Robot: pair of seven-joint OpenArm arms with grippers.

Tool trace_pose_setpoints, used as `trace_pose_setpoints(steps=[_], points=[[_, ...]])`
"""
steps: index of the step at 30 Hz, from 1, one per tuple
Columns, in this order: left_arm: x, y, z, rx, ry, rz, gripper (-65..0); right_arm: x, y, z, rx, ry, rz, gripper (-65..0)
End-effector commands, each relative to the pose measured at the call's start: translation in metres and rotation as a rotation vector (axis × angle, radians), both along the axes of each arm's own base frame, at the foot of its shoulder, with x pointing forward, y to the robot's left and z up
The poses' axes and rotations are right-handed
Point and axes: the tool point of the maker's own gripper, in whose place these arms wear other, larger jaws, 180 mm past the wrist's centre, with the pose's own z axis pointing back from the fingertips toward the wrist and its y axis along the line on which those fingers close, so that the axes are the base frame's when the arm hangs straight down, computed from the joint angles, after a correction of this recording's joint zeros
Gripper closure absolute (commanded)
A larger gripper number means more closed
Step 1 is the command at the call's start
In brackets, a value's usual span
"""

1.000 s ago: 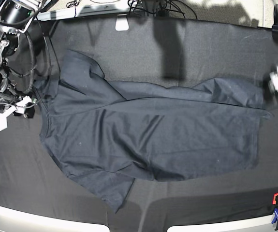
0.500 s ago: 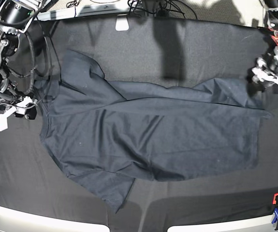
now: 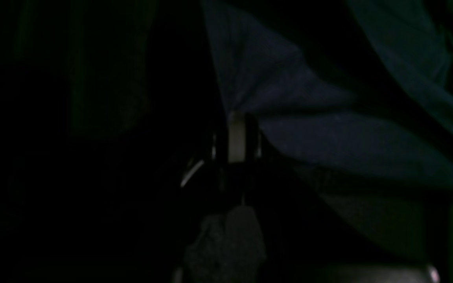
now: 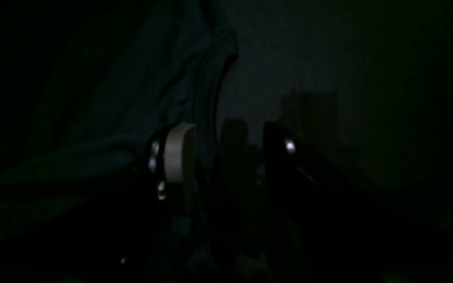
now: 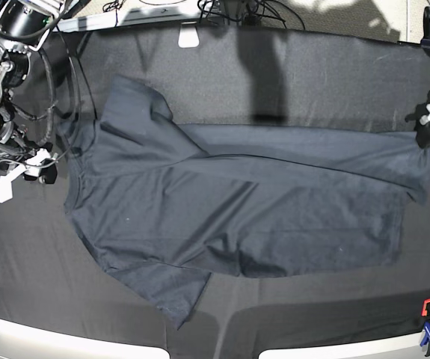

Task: Layout the t-shirt on the table in an organized manner, then fold the t-shirt properly
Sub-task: 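Release the folded edge and raise both grippers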

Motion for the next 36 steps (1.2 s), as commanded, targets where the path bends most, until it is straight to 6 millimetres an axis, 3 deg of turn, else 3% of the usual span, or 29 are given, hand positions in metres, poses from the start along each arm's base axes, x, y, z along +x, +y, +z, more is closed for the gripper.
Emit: trace_pose_setpoints(steps=[1,3,7,9,15,20,26,36], points=[[0.008,0.009,0.016,0.02,-0.047,0.004,0.0,0.009,-0.004,0.018,-0.019,-0.054,0.016,-27.3],[0.005,0.007,0.012,0.018,-0.018,-0.01,0.0,0.009,0.002,0.02,0.011,-0.066,0.044,-27.3],[0.003,0.006,0.01,0.018,-0.003,-0.017,-24.8,0.005,0.012,0.03,0.02,-0.076,0.127,-27.3],[0.004,0.006,0.01,0.018,-0.004,-0.017,-30.3,0.001,0.012,0.038,-0.013,-0.087,0.139,-27.3],[0.005,0.005,0.014,0.027,-0.011,-0.023,-30.3,-0.022,0.011,0.073,-0.092,-0.166,0.148,-27.2],[0.011,0.001,0.041,0.088,-0.078,-0.055,-29.0,-0.047,-0.005,0.085,-0.064,-0.194,0.09,-27.2],[0.02,-0.028,0.068,0.111,-0.173,-0.098,-29.0,-0.076,0.023,0.064,0.105,-0.1,0.158,-27.1],[0.02,-0.063,0.072,0.049,-0.23,-0.112,-29.0,-0.111,0.053,0.024,0.231,-0.023,0.112,-26.4]])
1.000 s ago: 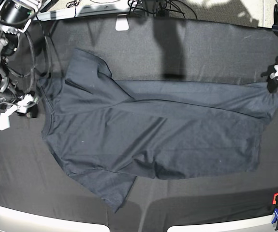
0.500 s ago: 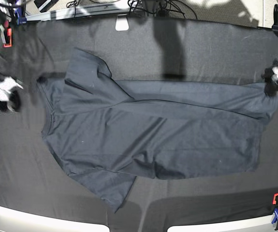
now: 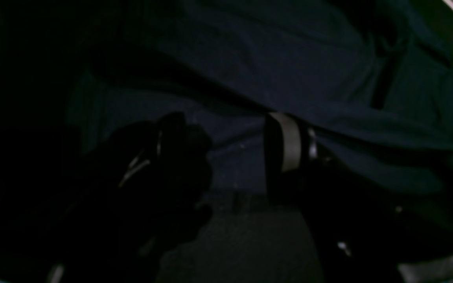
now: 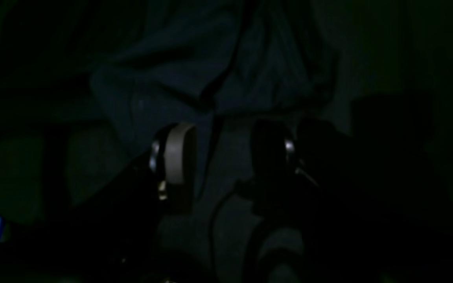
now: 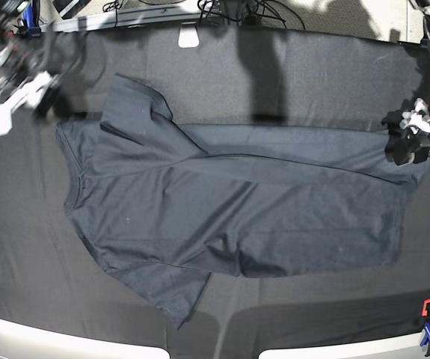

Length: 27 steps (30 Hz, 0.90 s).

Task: Layout the t-shirt on the table in an organized manner, then fold the t-shirt properly
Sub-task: 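Release the folded edge and raise both grippers, then move the left gripper over the shirt's folded edge and grasp it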

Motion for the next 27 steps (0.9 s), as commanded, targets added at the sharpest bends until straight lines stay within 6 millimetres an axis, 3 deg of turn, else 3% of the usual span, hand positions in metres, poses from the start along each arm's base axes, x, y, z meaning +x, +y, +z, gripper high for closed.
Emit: trace_pose_setpoints(steps=[1,6,10,13,15,19,27], points=[[0.005,-0.002,0.021,0.007,-0.071,-0.018,-29.0,0.007,-0.005,0.012,-0.034,-0.057,0.009,-26.4],[-0.003,-0.049,0.039,0.053,-0.1,-0.167,-29.0,0.005,-0.034,0.004,-0.204,-0.022,-0.038,-26.4],[-0.013,-0.118,0.038,0.089,-0.092,-0.376,-28.9,-0.002,-0.072,-0.001,-0.375,0.057,-0.122,-26.4],[-0.025,-0.172,0.03,0.114,-0.083,-0.54,-26.8,-0.006,-0.107,0.005,-0.513,0.099,-0.216,-26.5],[-0.032,-0.204,0.027,0.113,-0.108,-0.623,-26.4,-0.007,-0.12,0.011,-0.562,0.112,-0.231,-26.5],[-0.049,-0.253,0.018,0.146,-0.128,-0.764,-26.4,-0.003,-0.128,0.02,-0.591,0.102,-0.223,-26.5],[-0.092,-0.329,0.008,0.162,-0.145,-0.959,-26.4,0.007,-0.111,0.023,-0.477,0.038,-0.211,-26.5]])
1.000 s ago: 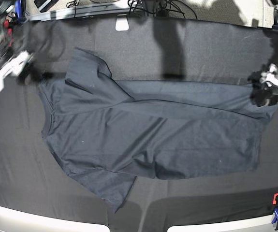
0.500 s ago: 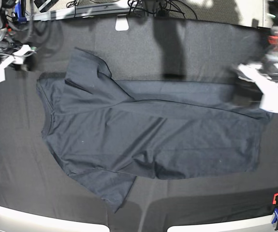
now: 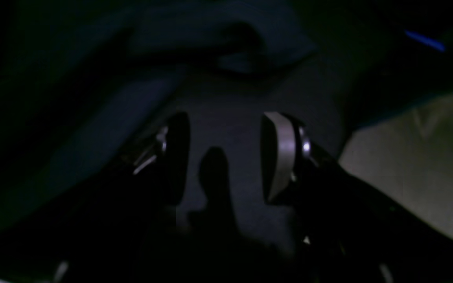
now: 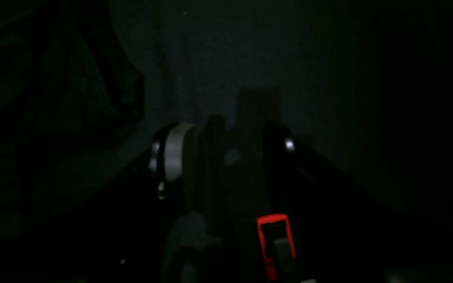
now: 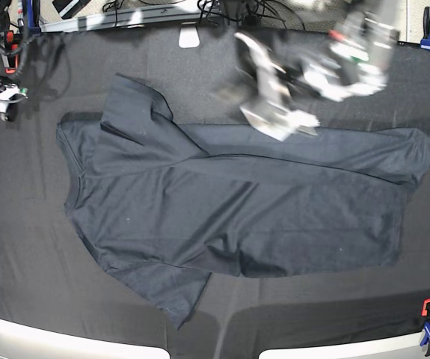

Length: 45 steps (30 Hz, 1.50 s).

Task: Layout the t-shirt on the table in an organized manner, then fold the t-shirt properly
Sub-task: 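Move the left gripper over the shirt's folded edge and grasp it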

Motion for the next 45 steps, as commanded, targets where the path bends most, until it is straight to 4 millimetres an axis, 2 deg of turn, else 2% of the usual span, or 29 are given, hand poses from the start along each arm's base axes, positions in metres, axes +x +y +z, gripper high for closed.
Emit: trace_pose_setpoints(steps=[1,4,9,11,21,24,28,36,40,45], points=[[0.002,-0.011,0.013,-0.036,-0.04,-0.003,-26.4,0.007,-0.004,0.013,-0.023,-0.041,0.007,-26.5],[0.0,-0.032,0.014,-0.01,-0.089,0.001,-26.4,0.009,0.002,0.013,0.02,-0.052,0.016,-26.5],[0.012,-0.063,0.025,0.009,-0.178,0.069,-26.4,0.007,0.011,0.01,0.074,-0.033,0.025,-26.5],[0.015,-0.074,0.02,0.034,-0.187,0.077,-26.4,0.005,0.011,0.008,0.075,-0.021,0.028,-26.5],[0.018,-0.123,-0.034,0.089,-0.041,0.041,-26.4,0.005,0.011,0.008,0.075,-0.016,0.028,-26.5],[0.01,-0.138,-0.038,0.089,-0.023,0.005,-26.4,0.006,0.011,0.009,0.074,-0.027,0.028,-26.5],[-0.008,-0.16,-0.028,0.085,-0.076,-0.084,-26.4,0.006,0.011,0.009,0.073,-0.027,0.028,-26.5],[0.004,-0.159,-0.026,0.146,-0.188,-0.05,-26.4,0.004,0.01,0.007,0.07,-0.012,0.026,-26.5],[0.026,-0.149,-0.026,0.302,-0.33,-0.015,-26.4,0.005,0.01,0.008,0.069,-0.016,0.026,-26.5],[0.045,-0.15,-0.006,0.346,-0.493,0.05,-26.4,0.006,0.01,0.009,0.067,-0.028,0.027,-26.5]])
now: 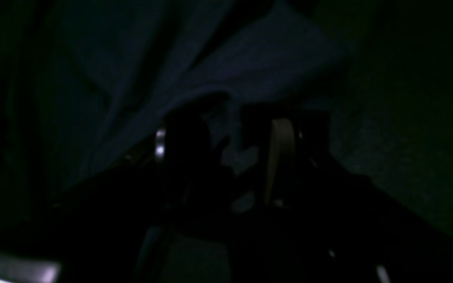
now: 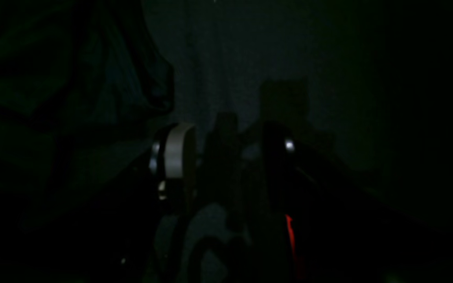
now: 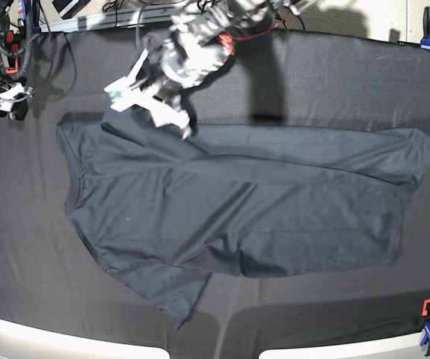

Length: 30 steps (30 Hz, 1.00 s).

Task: Layout the t-shirt on the table in an organized manner, then fold the t-shirt properly
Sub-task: 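Move the left gripper over the shirt's folded edge and grasp it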

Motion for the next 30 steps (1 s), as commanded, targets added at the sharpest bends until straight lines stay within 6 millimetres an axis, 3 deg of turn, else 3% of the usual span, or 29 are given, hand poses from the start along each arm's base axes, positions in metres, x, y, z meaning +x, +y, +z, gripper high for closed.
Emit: trace_pose_setpoints(steps=[1,6,15,23,25,26,28,30], points=[[0.012,-0.018,0.032,-0.074,-0.077,0.006,-26.4,0.007,-0.005,0.013,-0.028,-0.043,0.008,-26.5],[0.024,-0.018,0.052,-0.14,-0.173,0.068,-26.4,0.008,-0.005,0.013,-0.027,-0.043,0.008,-26.5],[0.04,-0.004,0.061,-0.126,-0.256,0.154,-26.4,0.008,-0.005,0.014,-0.028,-0.048,0.008,-26.5],[0.042,-0.002,0.061,-0.114,-0.264,0.157,-26.3,0.009,-0.005,0.015,-0.027,-0.058,0.009,-26.5],[0.042,-0.003,0.063,-0.124,-0.272,0.149,-22.0,0.01,-0.005,0.015,-0.027,-0.06,0.009,-26.5],[0.041,-0.005,0.065,-0.131,-0.277,0.145,-16.9,0.01,-0.005,0.015,-0.027,-0.062,0.009,-26.5],[0.041,-0.005,0.066,-0.138,-0.281,0.14,-0.7,0.011,-0.005,0.016,-0.028,-0.067,0.009,-26.5],[0.042,-0.006,0.068,-0.143,-0.288,0.136,0.0,0.011,-0.005,0.016,-0.029,-0.068,0.009,-26.5]])
